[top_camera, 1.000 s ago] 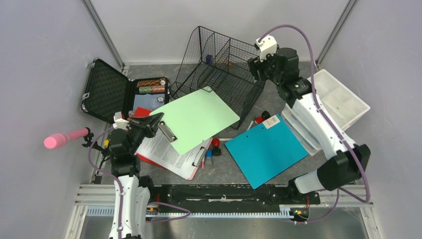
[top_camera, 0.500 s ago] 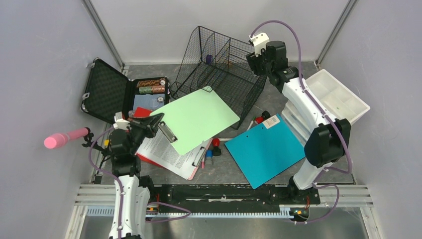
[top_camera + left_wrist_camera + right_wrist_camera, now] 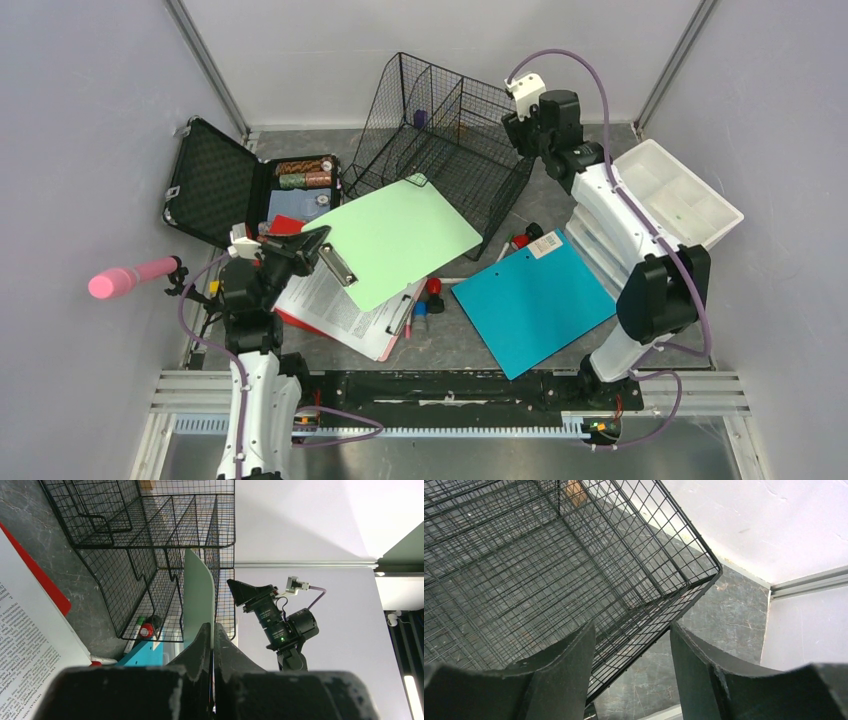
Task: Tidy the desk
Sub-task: Move the storage box to the center of the board.
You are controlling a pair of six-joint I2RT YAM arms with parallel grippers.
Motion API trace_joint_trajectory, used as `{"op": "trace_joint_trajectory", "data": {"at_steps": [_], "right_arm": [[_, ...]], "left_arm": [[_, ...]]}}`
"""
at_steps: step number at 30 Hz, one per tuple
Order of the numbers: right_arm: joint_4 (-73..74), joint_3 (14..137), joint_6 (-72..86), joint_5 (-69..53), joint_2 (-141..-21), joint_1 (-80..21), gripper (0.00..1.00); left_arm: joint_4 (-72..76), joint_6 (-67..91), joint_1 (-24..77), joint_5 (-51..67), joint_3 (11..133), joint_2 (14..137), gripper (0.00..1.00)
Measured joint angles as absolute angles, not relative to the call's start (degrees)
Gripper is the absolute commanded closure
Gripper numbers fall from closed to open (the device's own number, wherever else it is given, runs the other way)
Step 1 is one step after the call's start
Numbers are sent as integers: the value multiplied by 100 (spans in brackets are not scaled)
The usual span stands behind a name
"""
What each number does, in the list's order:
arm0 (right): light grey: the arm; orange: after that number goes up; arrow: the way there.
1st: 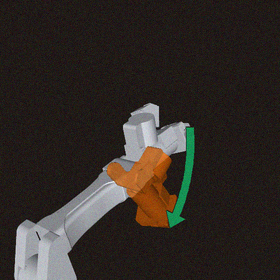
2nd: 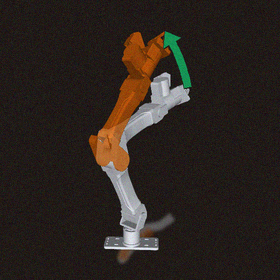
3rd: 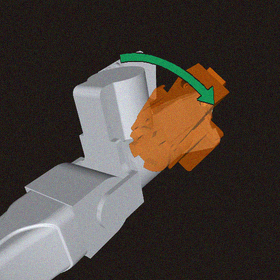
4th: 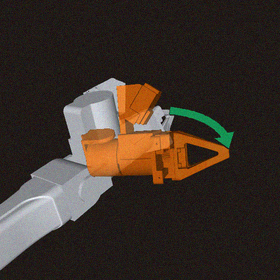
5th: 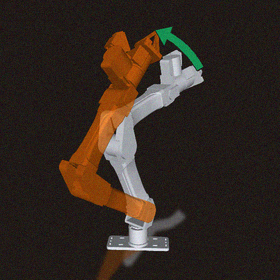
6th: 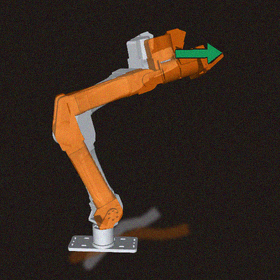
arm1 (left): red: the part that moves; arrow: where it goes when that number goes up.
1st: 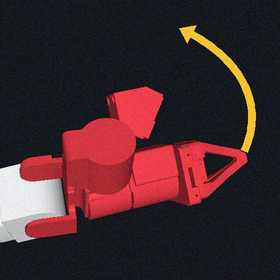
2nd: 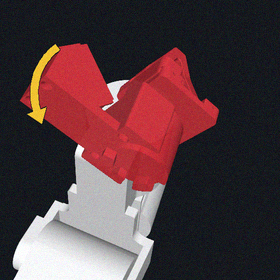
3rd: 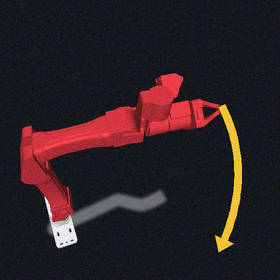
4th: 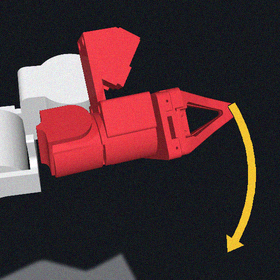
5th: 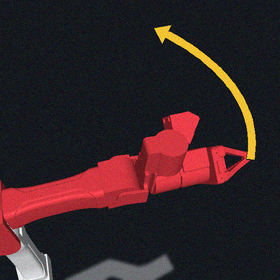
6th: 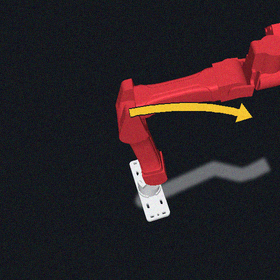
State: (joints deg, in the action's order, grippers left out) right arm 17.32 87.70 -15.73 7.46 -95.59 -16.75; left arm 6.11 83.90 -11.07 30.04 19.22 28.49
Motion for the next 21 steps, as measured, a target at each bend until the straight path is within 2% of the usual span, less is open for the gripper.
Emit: {"op": "trace_joint_trajectory", "data": {"at_steps": [21], "right_arm": [[1680, 8064, -1127, 202, -8829, -1645, 44]], "left_arm": [[766, 8390, -1046, 2987, 1852, 2884, 98]]}}
